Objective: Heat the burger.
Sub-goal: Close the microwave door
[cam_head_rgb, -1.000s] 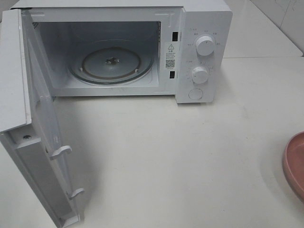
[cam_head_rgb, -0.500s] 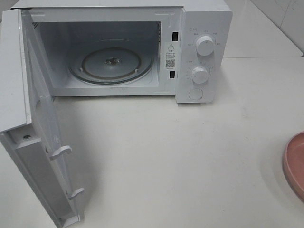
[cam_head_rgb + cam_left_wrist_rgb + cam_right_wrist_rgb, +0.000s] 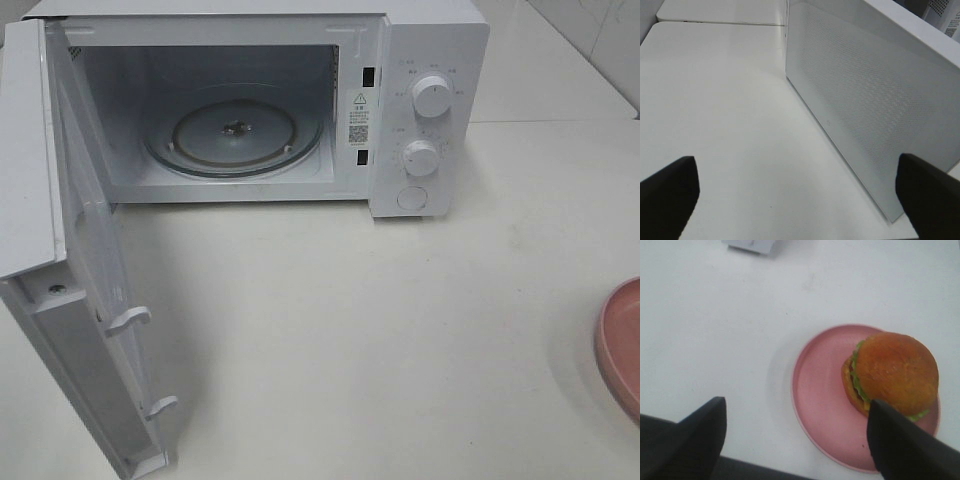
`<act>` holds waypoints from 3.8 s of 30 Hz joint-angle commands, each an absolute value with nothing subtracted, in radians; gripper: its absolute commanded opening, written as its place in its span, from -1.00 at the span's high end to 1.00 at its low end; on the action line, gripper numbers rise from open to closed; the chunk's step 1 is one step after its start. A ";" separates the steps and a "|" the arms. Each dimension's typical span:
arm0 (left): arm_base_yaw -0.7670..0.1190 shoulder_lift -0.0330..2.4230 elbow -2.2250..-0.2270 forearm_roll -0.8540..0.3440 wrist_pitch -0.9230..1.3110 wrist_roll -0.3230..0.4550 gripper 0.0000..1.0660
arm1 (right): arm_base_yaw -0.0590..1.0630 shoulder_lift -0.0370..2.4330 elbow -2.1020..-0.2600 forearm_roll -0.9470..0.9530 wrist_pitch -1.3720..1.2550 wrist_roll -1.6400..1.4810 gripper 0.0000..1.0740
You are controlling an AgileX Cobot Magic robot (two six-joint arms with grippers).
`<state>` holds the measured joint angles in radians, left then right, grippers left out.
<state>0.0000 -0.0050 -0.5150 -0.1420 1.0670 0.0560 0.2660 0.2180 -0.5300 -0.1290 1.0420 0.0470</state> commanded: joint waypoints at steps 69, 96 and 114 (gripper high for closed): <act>0.002 -0.020 -0.516 -0.140 1.070 0.049 -0.87 | 0.047 -0.031 -0.501 -0.020 0.994 -0.054 -0.42; 0.002 0.437 -0.492 0.009 0.647 0.022 1.00 | 0.047 -0.031 -0.501 -0.020 0.994 -0.054 -0.42; -0.002 0.858 -0.252 -0.023 -0.284 0.019 1.00 | 0.047 -0.031 -0.501 -0.020 0.994 -0.054 -0.42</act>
